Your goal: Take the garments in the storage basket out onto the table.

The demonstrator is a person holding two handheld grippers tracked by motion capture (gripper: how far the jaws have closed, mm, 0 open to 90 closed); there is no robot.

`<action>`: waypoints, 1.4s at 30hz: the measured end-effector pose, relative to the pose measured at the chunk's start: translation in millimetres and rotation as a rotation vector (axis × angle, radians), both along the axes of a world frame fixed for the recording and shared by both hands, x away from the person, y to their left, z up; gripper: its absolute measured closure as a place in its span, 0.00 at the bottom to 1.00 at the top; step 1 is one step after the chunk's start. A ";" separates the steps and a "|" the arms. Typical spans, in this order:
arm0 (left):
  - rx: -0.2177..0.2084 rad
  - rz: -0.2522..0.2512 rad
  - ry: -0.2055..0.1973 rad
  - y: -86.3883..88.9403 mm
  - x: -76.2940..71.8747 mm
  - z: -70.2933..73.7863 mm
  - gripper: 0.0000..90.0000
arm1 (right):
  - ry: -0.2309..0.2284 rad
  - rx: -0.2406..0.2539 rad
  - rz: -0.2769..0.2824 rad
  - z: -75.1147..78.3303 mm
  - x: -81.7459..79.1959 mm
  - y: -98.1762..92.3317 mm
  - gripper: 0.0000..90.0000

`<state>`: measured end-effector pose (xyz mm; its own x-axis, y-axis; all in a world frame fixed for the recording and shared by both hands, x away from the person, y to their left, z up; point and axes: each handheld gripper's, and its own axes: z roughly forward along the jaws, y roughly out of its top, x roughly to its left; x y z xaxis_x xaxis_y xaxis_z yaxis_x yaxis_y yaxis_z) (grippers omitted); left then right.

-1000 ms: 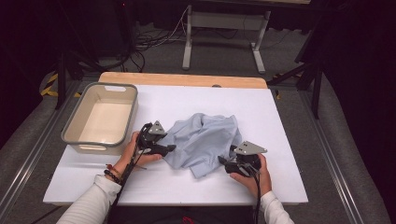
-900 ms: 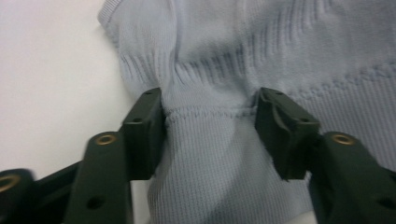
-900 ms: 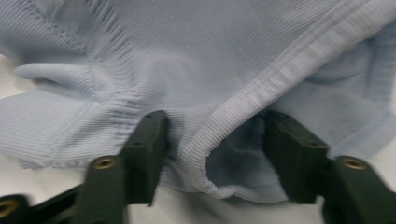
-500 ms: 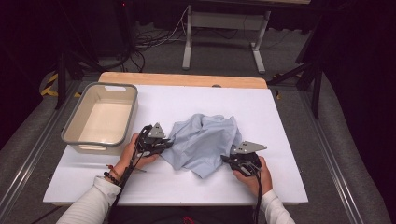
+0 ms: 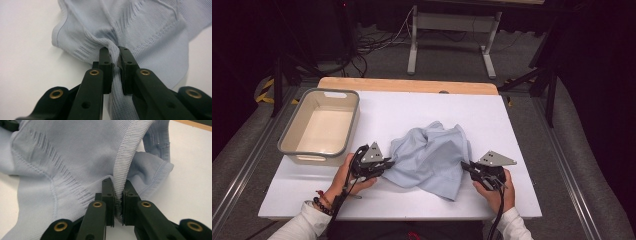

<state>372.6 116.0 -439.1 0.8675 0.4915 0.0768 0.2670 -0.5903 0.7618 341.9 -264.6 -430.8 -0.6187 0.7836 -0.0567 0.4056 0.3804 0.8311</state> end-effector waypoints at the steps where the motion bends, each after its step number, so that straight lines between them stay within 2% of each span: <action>1: 0.003 0.001 -0.005 -0.1 -3.0 -0.5 0.91 | 0.000 0.001 -0.002 -0.2 -0.2 0.1 0.92; 6: 0.003 -0.016 0.013 0.9 -15.6 -4.3 0.90 | 0.016 -0.013 -0.001 -3.5 -4.1 1.4 0.90; 8: 0.024 -0.014 0.003 -0.5 -20.2 -6.6 0.90 | 0.025 -0.016 0.001 -6.2 -5.3 0.8 0.89; 11: 0.031 -0.018 -0.016 -1.2 -23.1 -7.2 0.88 | 0.035 -0.020 0.004 -9.5 -6.2 -1.2 0.87; 15: 0.009 -0.005 -0.028 1.2 -23.9 -5.4 0.83 | 0.033 -0.012 -0.006 -10.2 -6.2 -4.2 0.85; 16: 0.009 -0.001 -0.035 2.6 -24.1 -4.0 0.82 | 0.025 -0.008 -0.008 -9.4 -6.7 -5.3 0.84; 18: -0.017 -0.001 -0.061 7.8 -24.6 0.7 0.75 | 0.008 0.002 -0.013 -7.4 -7.9 -7.6 0.80; 19: -0.035 -0.004 -0.066 9.8 -24.7 3.0 0.75 | 0.000 0.008 -0.015 -6.5 -8.6 -8.6 0.79; 23: -0.064 -0.015 -0.089 14.2 -24.9 10.2 0.69 | -0.029 0.022 -0.010 -2.0 -11.2 -11.3 0.75; 25: -0.088 -0.008 -0.101 16.2 -22.7 16.1 0.66 | -0.043 0.032 -0.011 0.5 -12.2 -11.9 0.72; 28: -0.086 0.011 -0.132 15.0 -17.6 21.4 0.63 | -0.057 0.035 -0.017 3.8 -13.2 -11.6 0.67; 29: -0.104 0.016 -0.130 14.3 -13.3 23.7 0.58 | -0.089 0.043 -0.025 9.2 -14.6 -10.8 0.64; 30: -0.113 0.021 -0.134 12.8 -8.6 25.7 0.56 | -0.094 0.046 -0.025 10.4 -14.7 -10.6 0.62; 35: -0.102 0.032 -0.144 4.0 8.3 27.1 0.48 | -0.136 0.074 -0.031 25.0 -10.7 -6.3 0.52; 37: -0.095 0.042 -0.130 -2.8 19.9 24.6 0.47 | -0.139 0.085 -0.034 28.2 -7.7 -3.4 0.50; 39: -0.101 0.047 -0.102 -7.4 28.2 22.7 0.46 | -0.146 0.070 -0.020 32.3 -3.1 2.0 0.47; 42: -0.087 0.065 -0.093 -13.2 41.1 18.2 0.43 | -0.164 0.062 -0.047 35.7 3.9 6.8 0.43</action>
